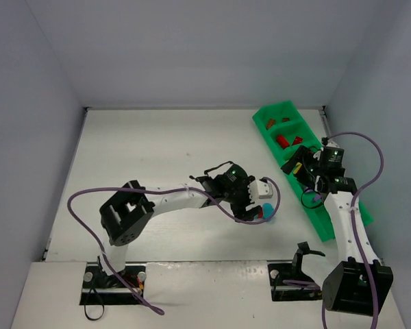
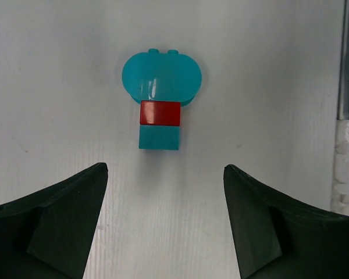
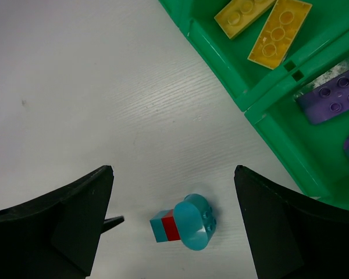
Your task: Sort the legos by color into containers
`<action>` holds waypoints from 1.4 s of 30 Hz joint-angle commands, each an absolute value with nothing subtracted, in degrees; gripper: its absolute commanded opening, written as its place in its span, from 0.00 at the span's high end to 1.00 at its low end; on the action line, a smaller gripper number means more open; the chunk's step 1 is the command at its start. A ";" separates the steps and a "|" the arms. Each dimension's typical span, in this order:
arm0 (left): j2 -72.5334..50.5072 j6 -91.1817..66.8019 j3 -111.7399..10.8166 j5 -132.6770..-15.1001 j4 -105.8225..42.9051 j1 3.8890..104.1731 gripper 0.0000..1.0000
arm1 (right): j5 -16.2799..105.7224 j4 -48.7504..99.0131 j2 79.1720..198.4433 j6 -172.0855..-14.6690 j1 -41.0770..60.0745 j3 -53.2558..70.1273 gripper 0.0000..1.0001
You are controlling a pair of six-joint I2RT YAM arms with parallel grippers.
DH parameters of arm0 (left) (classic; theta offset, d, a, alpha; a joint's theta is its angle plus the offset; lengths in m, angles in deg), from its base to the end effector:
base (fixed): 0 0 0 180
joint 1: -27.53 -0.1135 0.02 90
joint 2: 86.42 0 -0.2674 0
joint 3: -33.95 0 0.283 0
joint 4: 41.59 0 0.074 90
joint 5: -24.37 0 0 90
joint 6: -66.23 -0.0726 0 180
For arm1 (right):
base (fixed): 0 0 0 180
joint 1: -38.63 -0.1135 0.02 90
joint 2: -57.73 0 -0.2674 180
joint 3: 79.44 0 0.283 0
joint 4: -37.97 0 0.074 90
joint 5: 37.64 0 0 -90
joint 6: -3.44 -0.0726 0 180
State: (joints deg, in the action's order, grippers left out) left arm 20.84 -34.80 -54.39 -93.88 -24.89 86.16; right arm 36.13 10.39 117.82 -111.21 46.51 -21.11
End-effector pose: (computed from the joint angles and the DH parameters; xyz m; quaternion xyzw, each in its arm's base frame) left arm 0.2201 -0.4270 0.1968 0.5842 0.6444 -0.3774 0.3178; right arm 0.2948 -0.0203 0.2662 0.1709 0.8403 0.1934 0.4768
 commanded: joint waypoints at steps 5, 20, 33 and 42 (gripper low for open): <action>26.69 -40.56 -63.01 -92.35 -26.19 87.12 0.26 | 33.99 10.96 115.56 -112.49 46.80 -21.67 0.18; 35.66 -37.04 -68.03 -90.94 -30.50 88.70 0.34 | 33.55 10.43 114.50 -111.61 46.98 -22.02 0.18; 27.59 -35.72 -60.41 -88.05 -33.74 88.35 1.00 | 29.26 10.70 113.98 -109.95 46.89 -22.02 0.20; 8.96 -32.91 -49.31 -87.78 -40.43 82.91 1.00 | 7.50 14.37 116.87 -107.92 44.17 -19.74 0.21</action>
State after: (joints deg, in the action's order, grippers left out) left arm 16.45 -33.92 -48.66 -87.60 -33.50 84.87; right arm 20.64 9.94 115.64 -108.91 45.54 -22.58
